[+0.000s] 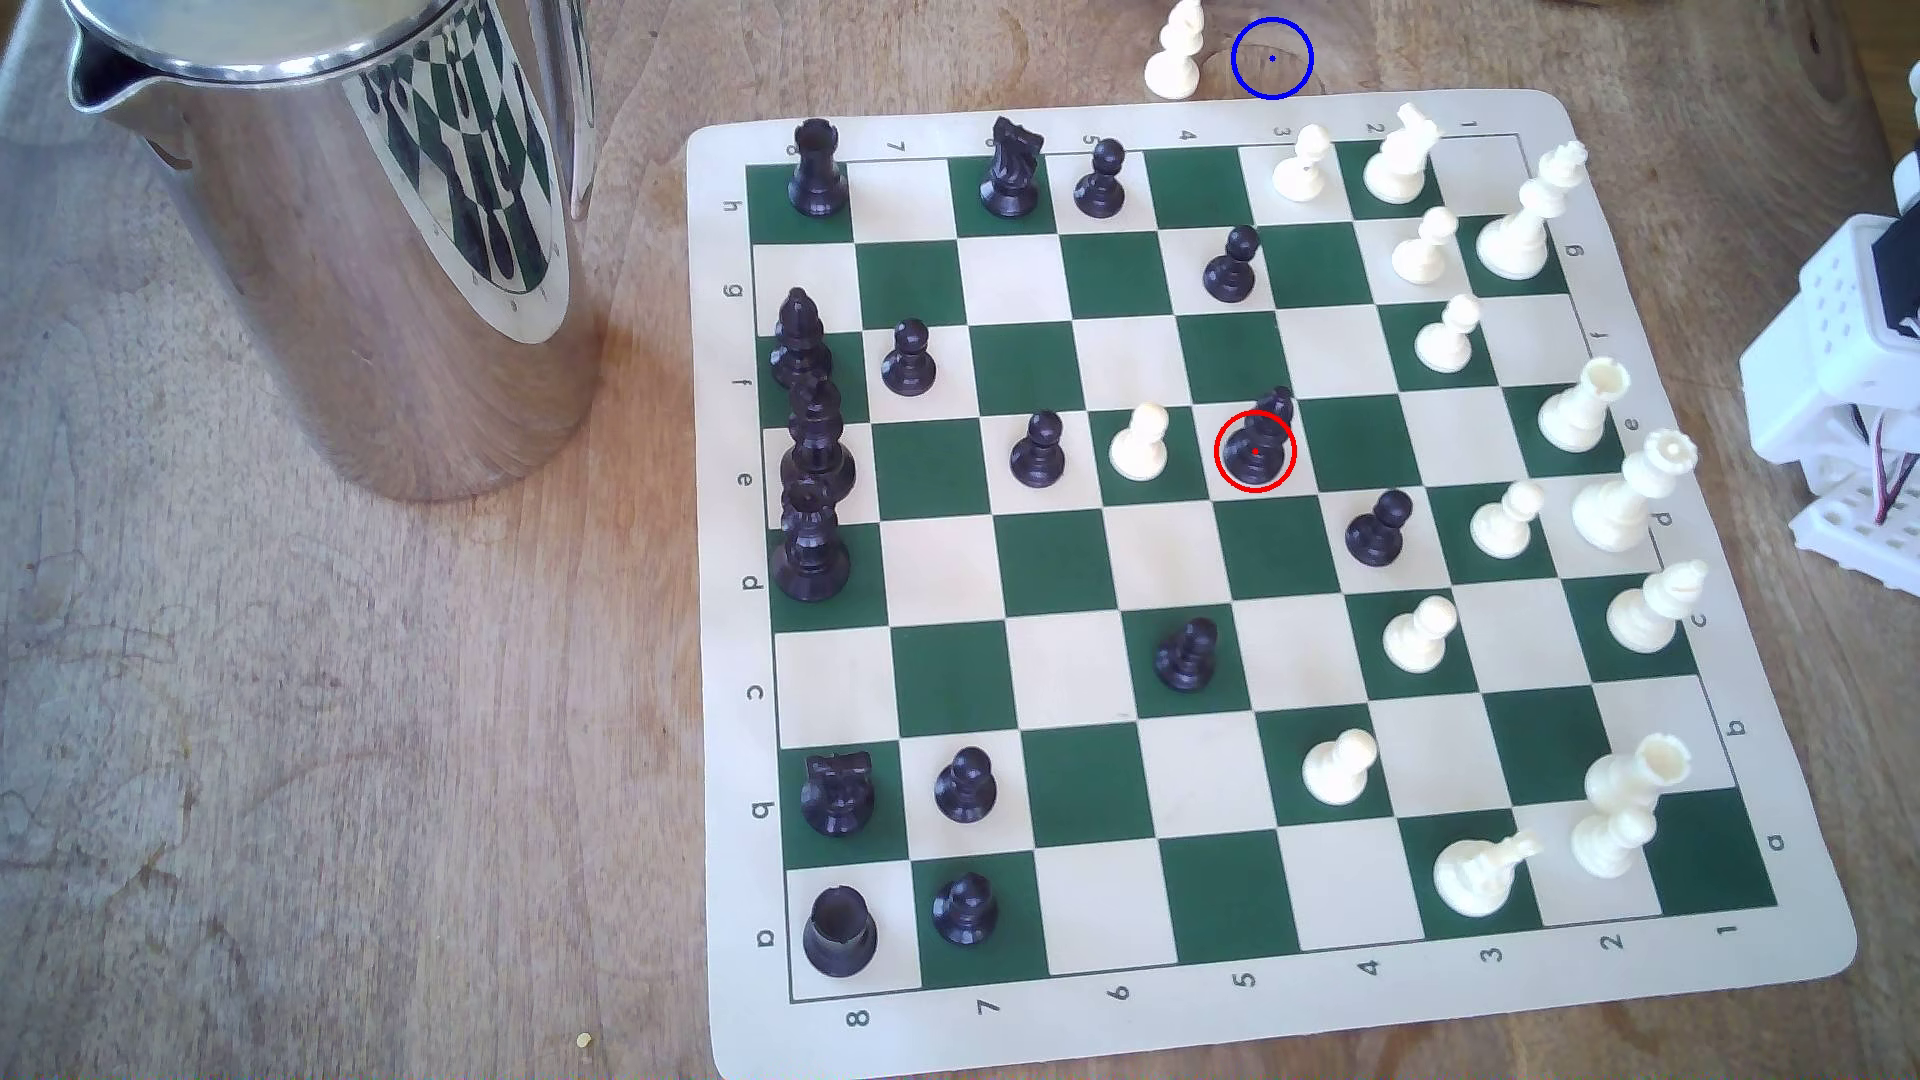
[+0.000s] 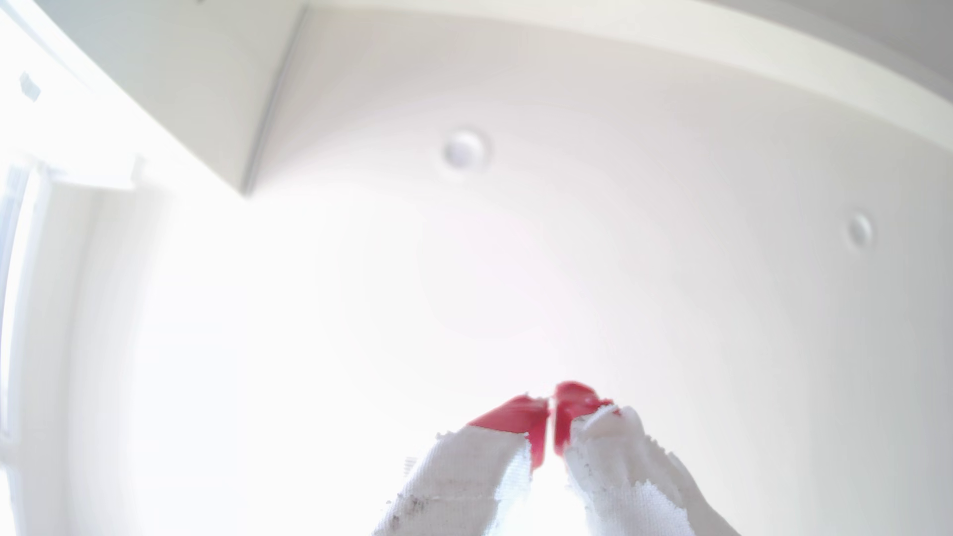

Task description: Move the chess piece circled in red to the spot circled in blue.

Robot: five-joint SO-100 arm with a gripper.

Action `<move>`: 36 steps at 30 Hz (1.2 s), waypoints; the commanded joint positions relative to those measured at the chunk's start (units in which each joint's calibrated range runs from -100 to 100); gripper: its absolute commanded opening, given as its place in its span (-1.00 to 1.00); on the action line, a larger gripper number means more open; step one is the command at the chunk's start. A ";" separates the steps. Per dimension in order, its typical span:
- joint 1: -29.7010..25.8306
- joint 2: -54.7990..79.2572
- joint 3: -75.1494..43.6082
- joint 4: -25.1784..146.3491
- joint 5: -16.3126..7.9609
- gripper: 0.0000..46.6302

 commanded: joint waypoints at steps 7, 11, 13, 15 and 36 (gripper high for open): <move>-0.58 0.05 1.36 -1.35 0.20 -1.00; -0.58 0.05 1.36 -1.35 0.20 -1.00; -0.58 0.05 1.36 -1.35 0.20 -1.00; -0.58 0.05 1.36 -1.35 0.20 -1.00; -4.41 0.05 1.36 28.06 0.15 -1.00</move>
